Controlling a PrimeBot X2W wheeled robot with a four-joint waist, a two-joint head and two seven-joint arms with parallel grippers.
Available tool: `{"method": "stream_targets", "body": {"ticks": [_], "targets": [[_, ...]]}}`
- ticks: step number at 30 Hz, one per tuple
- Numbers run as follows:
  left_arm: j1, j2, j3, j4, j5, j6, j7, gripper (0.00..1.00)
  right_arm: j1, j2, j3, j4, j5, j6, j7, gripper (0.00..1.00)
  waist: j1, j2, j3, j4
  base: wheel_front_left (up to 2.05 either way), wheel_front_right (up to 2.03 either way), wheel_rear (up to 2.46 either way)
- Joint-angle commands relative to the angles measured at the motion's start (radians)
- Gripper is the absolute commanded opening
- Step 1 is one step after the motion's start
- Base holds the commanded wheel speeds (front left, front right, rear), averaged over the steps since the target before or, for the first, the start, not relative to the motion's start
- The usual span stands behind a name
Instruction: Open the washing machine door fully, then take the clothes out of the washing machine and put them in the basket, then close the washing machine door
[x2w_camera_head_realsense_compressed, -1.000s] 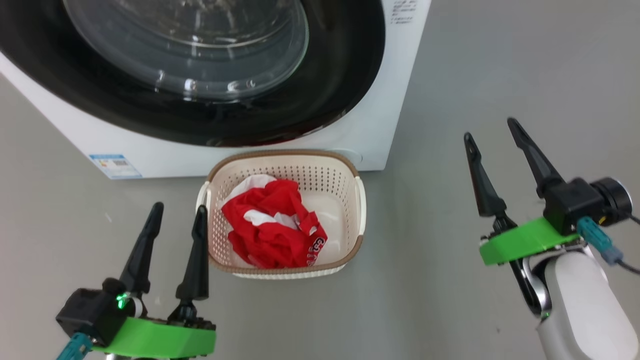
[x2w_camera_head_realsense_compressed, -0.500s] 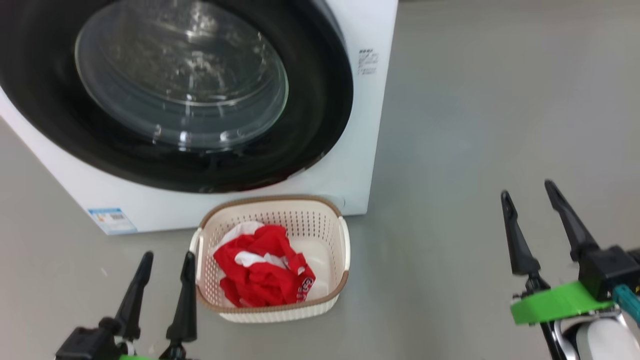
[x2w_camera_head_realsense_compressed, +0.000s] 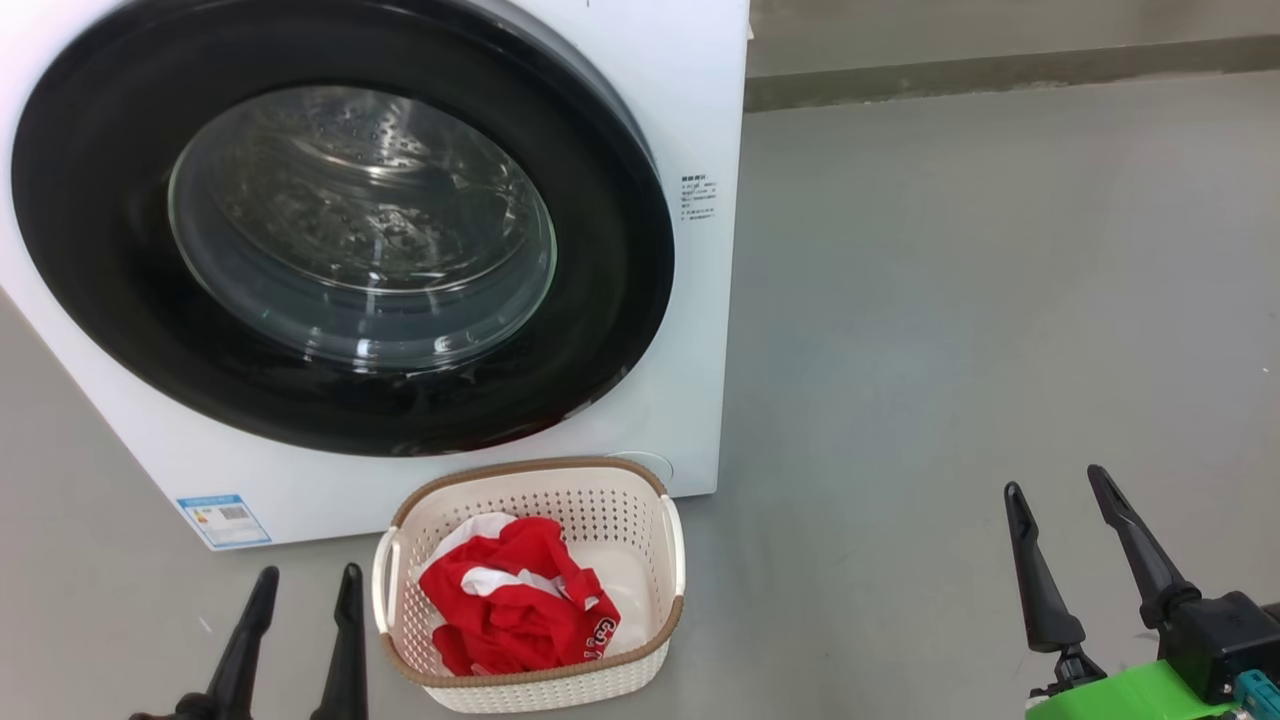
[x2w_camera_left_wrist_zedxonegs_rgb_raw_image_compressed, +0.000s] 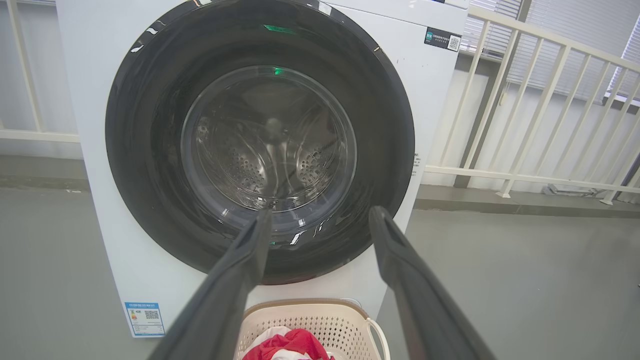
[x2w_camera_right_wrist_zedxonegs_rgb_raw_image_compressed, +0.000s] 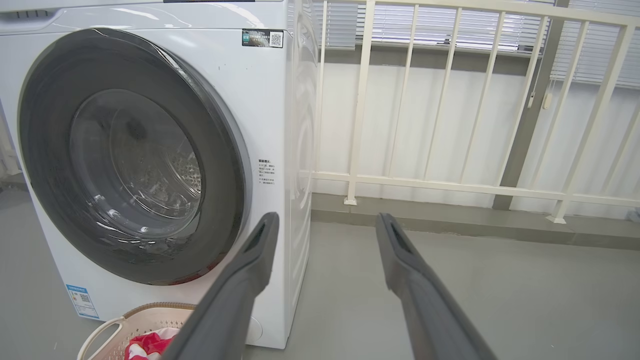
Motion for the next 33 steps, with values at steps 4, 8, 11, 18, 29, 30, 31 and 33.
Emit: {"method": "stream_targets", "body": {"ticks": [4,8,11,18,29,30,31,33], "targets": [[-0.004,0.009,0.036,-0.03,0.012,-0.003,-0.009,1.0,-0.008,-0.009,0.02,-0.031,0.0,-0.004,0.001,1.0,0.0,0.0,-0.01,-0.001,0.0,0.0,0.0],[0.004,0.009,0.038,-0.035,0.016,-0.004,-0.009,1.0,0.002,-0.011,0.041,-0.021,0.012,-0.004,0.001,1.0,0.0,0.0,-0.013,0.0,0.0,0.0,0.0],[0.008,0.009,0.033,-0.026,0.009,-0.005,-0.009,1.0,0.003,-0.015,0.054,-0.013,0.021,-0.004,0.001,1.0,0.0,0.0,-0.012,0.002,0.0,0.0,0.0],[0.03,-0.012,-0.008,0.063,-0.009,0.0,0.011,0.0,0.035,0.013,0.037,0.072,0.031,0.0,0.003,0.0,0.0,0.0,-0.011,0.003,0.0,0.0,0.0],[0.012,-0.01,-0.003,0.074,-0.128,-0.001,0.043,0.0,0.016,0.008,0.036,0.084,0.166,0.0,0.033,0.0,0.0001,0.0,-0.006,0.008,0.0,0.0,0.0],[0.01,-0.01,-0.002,0.075,-0.139,-0.001,0.046,0.0,0.014,0.007,0.036,0.085,0.178,0.0,0.035,0.0,0.0001,0.0,-0.005,0.009,0.0,0.0,0.0],[0.008,-0.01,-0.002,0.076,-0.15,-0.001,0.049,0.0,0.012,0.007,0.036,0.086,0.19,0.0,0.038,0.0,0.0001,0.0,-0.005,0.009,0.0,0.0,0.0],[0.005,-0.009,-0.001,0.078,-0.171,-0.001,0.054,0.0,0.008,0.006,0.036,0.088,0.214,0.0,0.043,0.0,0.0001,0.0,-0.004,0.01,0.0,0.0,0.0]]}}
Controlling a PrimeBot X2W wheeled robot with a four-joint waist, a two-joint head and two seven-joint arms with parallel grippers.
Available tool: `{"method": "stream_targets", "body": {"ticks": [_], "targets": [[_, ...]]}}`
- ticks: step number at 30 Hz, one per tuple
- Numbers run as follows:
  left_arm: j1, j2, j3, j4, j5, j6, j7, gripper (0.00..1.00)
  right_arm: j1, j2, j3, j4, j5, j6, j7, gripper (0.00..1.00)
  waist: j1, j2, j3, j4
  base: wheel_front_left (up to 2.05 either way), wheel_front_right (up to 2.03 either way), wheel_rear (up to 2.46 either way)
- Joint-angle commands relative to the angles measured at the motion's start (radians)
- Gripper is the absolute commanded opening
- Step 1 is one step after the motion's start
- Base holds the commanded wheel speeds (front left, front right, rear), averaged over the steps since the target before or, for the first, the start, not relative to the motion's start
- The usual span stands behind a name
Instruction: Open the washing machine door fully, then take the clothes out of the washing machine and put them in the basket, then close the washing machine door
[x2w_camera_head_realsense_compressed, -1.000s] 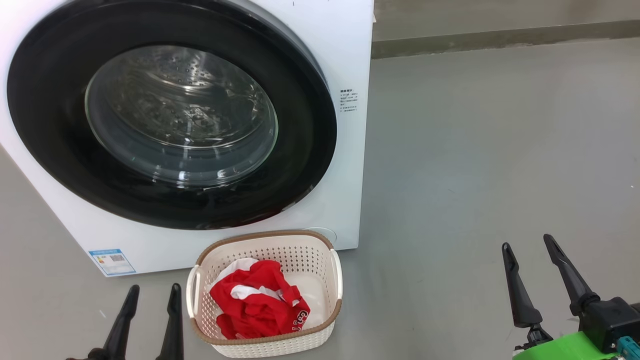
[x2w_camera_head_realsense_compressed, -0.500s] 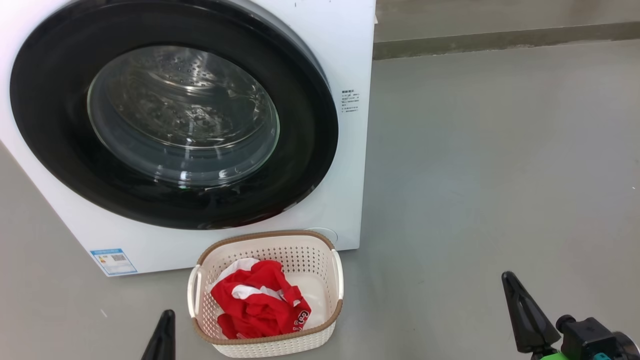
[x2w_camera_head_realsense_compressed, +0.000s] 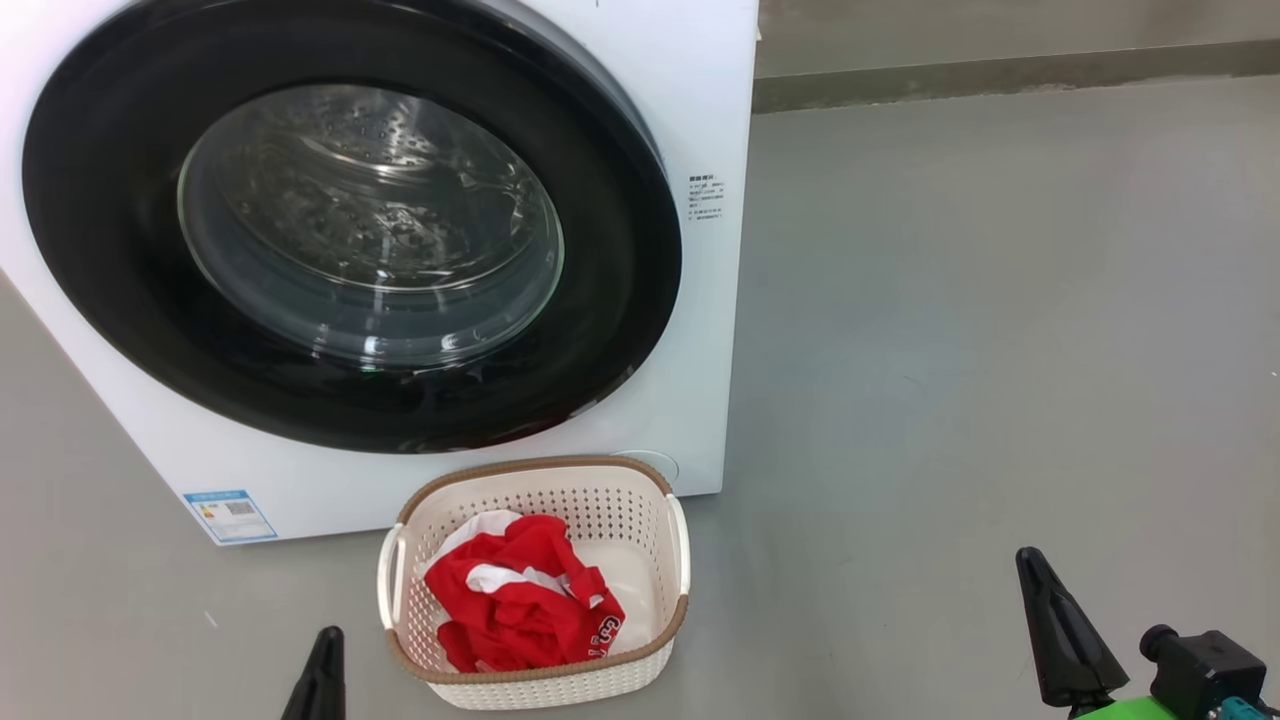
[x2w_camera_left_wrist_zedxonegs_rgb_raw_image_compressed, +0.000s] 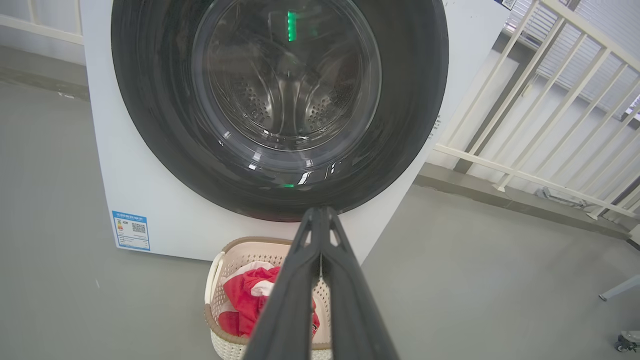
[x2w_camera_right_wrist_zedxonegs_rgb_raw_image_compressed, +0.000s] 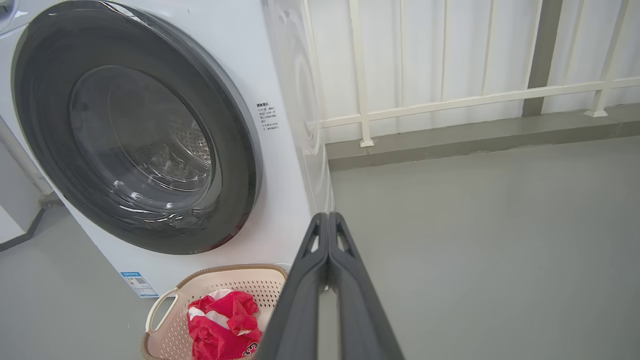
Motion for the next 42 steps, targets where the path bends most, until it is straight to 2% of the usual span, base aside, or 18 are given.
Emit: {"method": "stream_targets", "body": {"ticks": [1,42], "targets": [[-0.039,0.01,0.011,-0.019,-0.032,-0.001,0.006,0.0,-0.045,-0.011,-0.001,-0.02,0.033,-0.001,0.006,0.0,-0.0002,0.0,0.001,0.001,0.0,0.0,0.0],[-0.109,0.016,0.034,0.022,-0.465,-0.003,0.121,0.0,-0.117,-0.024,-0.013,0.023,0.513,-0.002,0.119,0.0,-0.0002,0.0,0.02,0.019,0.0,0.0,0.0]]}}
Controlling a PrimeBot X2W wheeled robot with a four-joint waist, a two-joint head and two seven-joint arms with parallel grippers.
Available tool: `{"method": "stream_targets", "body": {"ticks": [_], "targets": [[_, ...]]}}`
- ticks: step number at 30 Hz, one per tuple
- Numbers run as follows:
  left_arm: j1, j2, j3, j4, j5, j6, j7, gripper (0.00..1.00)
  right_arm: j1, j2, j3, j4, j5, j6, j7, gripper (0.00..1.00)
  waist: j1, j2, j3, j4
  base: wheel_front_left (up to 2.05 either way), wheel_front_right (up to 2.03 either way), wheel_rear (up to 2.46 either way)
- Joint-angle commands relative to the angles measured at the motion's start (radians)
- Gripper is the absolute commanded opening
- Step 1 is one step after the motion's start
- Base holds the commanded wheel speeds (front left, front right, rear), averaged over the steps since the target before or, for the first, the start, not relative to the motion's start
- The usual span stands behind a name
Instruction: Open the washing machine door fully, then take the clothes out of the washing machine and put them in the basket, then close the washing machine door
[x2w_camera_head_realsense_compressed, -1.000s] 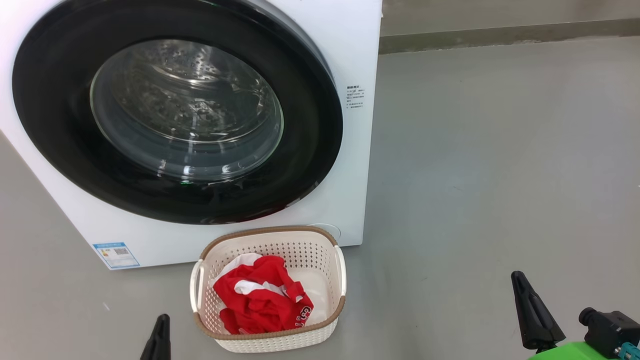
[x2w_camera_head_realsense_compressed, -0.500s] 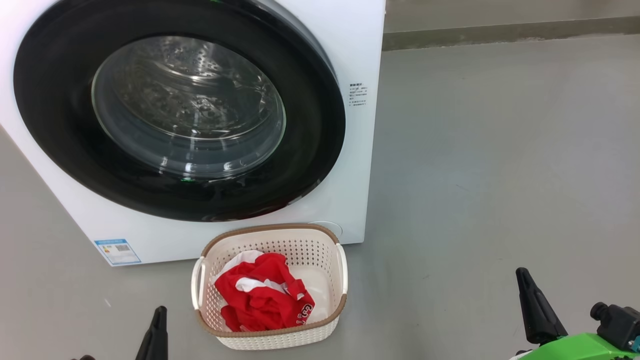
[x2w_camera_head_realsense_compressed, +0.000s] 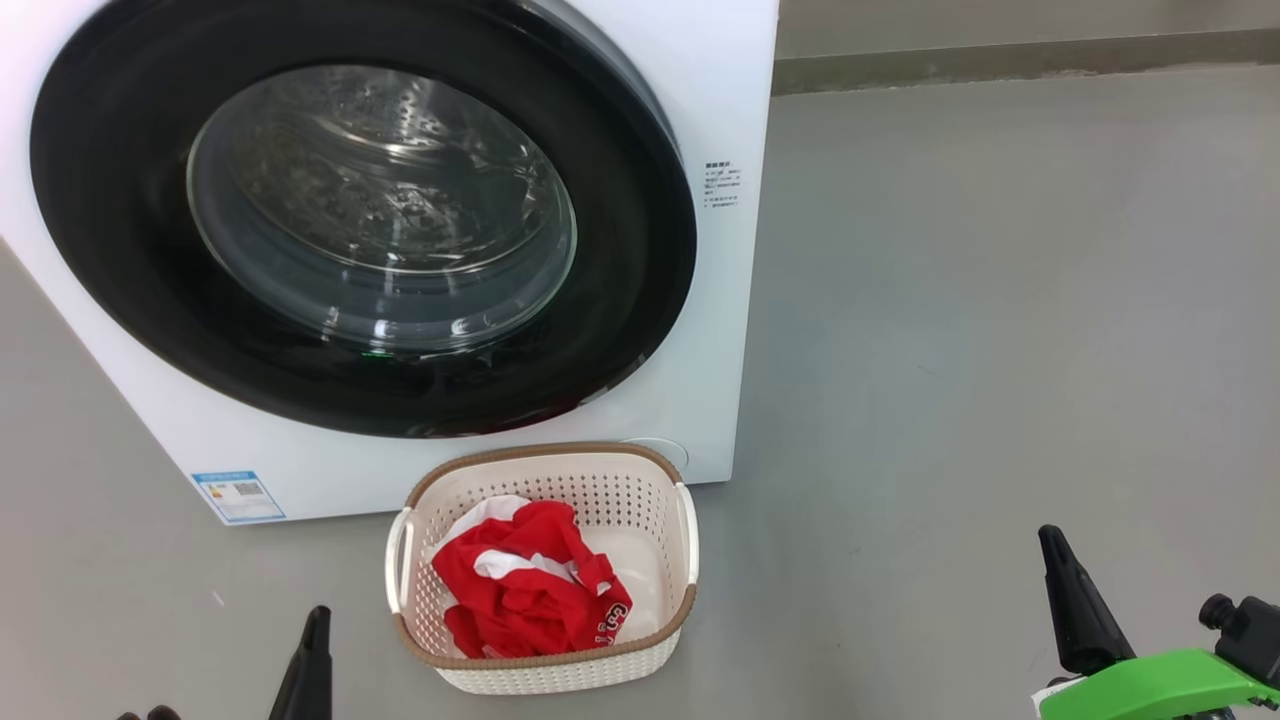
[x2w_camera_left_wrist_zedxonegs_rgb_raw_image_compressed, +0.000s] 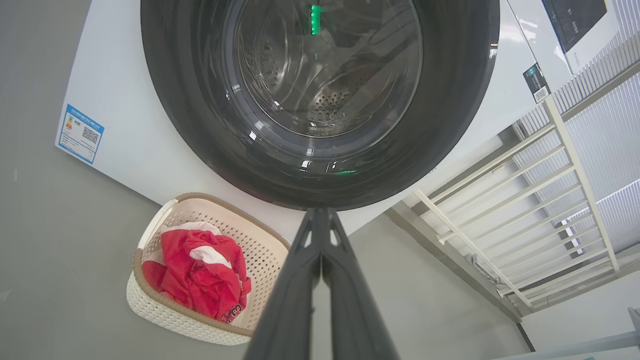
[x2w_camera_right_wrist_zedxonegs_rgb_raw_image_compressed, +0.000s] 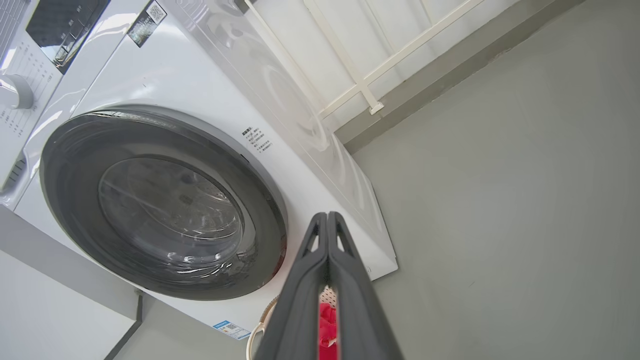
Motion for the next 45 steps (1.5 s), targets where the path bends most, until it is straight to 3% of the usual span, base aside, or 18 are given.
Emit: {"method": "stream_targets", "body": {"ticks": [1,45], "targets": [[-0.045,0.015,0.022,-0.018,-0.036,-0.003,0.01,0.0,-0.056,-0.017,0.003,-0.021,0.037,-0.002,0.007,0.0,-0.0001,0.0,0.001,0.001,0.0,0.0,0.0],[-0.122,0.022,0.047,0.026,-0.511,-0.006,0.136,0.0,-0.136,-0.025,-0.019,0.026,0.556,-0.003,0.139,0.0,-0.0001,0.0,0.022,0.021,0.0,0.0,0.0]]}}
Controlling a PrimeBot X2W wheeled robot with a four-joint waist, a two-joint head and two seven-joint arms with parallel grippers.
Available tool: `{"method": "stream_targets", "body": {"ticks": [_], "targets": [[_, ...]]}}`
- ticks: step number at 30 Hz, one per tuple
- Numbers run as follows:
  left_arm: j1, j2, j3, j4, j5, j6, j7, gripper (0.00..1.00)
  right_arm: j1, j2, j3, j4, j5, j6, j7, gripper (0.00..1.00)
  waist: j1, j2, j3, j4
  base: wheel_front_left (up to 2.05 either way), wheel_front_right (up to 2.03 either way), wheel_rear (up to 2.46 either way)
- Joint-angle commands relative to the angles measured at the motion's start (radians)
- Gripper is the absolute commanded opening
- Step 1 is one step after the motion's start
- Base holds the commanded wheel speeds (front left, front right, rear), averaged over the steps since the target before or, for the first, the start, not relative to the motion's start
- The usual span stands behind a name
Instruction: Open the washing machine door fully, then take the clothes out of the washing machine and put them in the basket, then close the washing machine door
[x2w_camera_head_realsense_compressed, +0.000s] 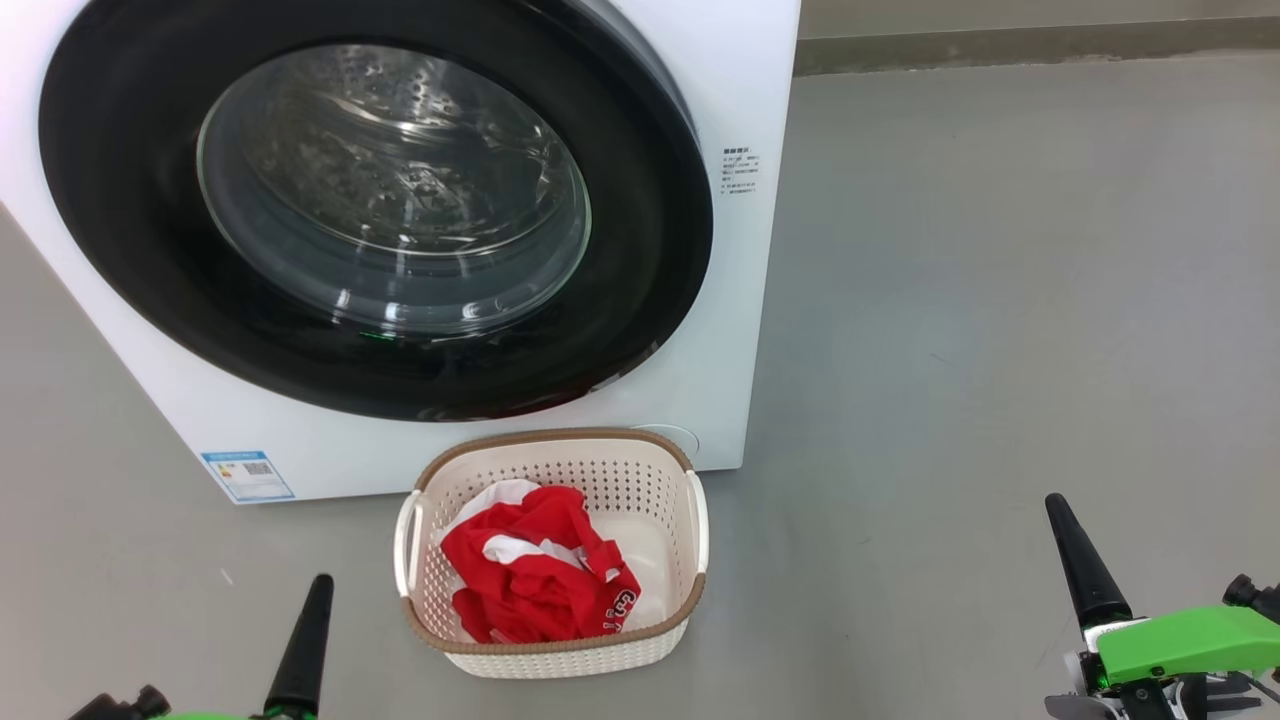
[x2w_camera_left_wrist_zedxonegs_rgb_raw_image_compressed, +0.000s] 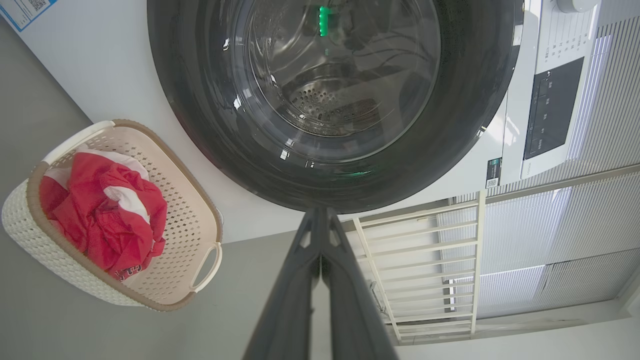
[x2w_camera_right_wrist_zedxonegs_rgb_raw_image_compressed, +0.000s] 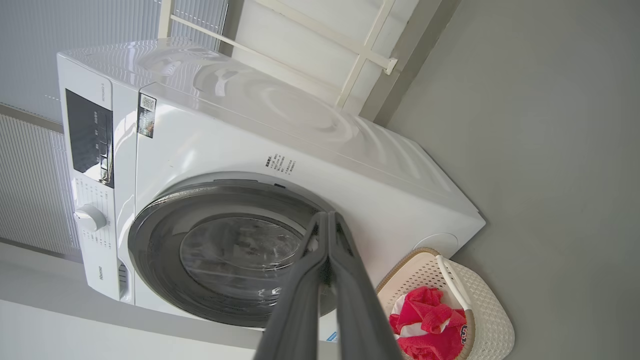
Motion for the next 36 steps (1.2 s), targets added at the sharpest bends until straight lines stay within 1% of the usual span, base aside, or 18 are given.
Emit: {"method": "stream_targets", "body": {"ticks": [1,24,36], "targets": [[-0.05,0.017,0.031,-0.019,-0.029,-0.006,0.009,0.0,-0.057,-0.018,0.011,-0.021,0.035,0.0,0.007,0.0,-0.0001,0.0,0.001,0.001,0.0,0.0,0.0],[-0.087,0.021,0.044,0.003,-0.263,-0.007,0.071,0.0,-0.096,-0.021,-0.002,0.002,0.289,-0.001,0.073,0.0,-0.0001,0.0,0.011,0.011,0.0,0.0,0.0],[-0.087,0.021,0.043,0.003,-0.263,-0.007,0.071,0.0,-0.097,-0.019,-0.004,0.002,0.287,-0.001,0.075,0.0,-0.0001,0.0,0.011,0.011,0.0,0.0,0.0]]}}
